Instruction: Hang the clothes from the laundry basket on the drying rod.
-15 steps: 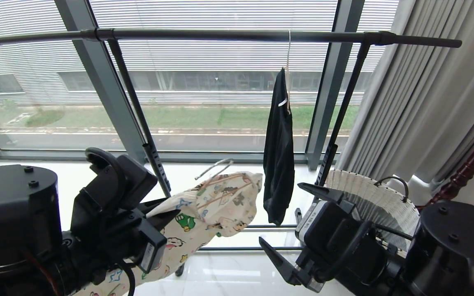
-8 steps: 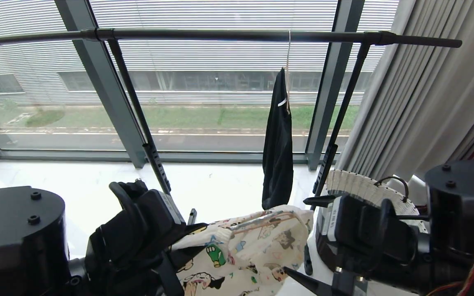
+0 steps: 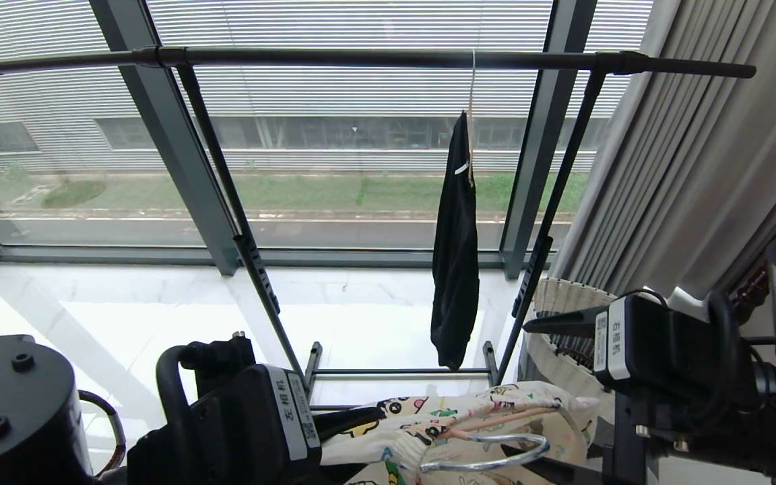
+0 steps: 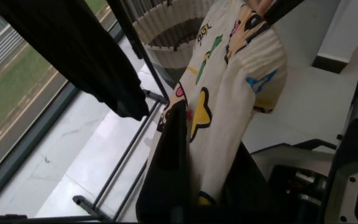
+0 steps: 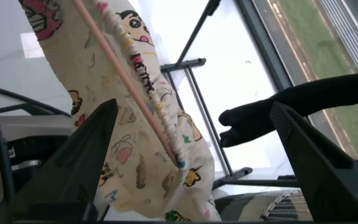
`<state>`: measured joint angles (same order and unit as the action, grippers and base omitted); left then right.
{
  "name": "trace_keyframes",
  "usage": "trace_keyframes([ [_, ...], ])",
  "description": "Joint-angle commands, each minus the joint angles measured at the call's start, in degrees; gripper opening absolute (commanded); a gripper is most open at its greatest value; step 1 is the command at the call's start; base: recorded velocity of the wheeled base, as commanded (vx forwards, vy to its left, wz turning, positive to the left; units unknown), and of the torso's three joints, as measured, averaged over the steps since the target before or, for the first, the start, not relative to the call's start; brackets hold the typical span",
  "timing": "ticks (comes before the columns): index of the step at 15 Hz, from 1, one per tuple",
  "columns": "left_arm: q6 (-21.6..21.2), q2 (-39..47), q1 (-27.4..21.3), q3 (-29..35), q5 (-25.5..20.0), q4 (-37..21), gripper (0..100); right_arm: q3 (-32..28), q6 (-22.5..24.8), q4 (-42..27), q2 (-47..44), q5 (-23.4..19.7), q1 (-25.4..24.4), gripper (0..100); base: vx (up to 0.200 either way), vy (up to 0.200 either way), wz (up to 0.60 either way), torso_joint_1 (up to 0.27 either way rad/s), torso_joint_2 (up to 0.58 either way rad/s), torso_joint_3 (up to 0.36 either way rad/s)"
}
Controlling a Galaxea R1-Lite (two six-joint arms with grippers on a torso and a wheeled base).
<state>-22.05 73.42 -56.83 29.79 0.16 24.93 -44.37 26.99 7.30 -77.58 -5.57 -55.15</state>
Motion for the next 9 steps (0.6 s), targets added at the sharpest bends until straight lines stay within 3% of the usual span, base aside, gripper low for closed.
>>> trace_keyframes([
  [1,0.0,-0.2,-1.0,0.5,0.0,0.0,0,0.0,0.1,-1.1,0.0,-0.6,0.0,100,0.0,0.0,0.0,0.0,0.0,0.0],
  [5,-0.1,-0.2,-4.5,1.9,0.4,0.0,0,0.0,0.4,-1.6,-1.6,-1.0,0.0,100,0.0,0.0,0.0,0.0,0.0,0.0],
  [9,-0.2,-0.2,-4.8,2.0,0.4,0.0,0,0.1,0.4,-1.6,-1.6,-1.0,0.0,100,0.0,0.0,0.0,0.0,0.0,0.0],
])
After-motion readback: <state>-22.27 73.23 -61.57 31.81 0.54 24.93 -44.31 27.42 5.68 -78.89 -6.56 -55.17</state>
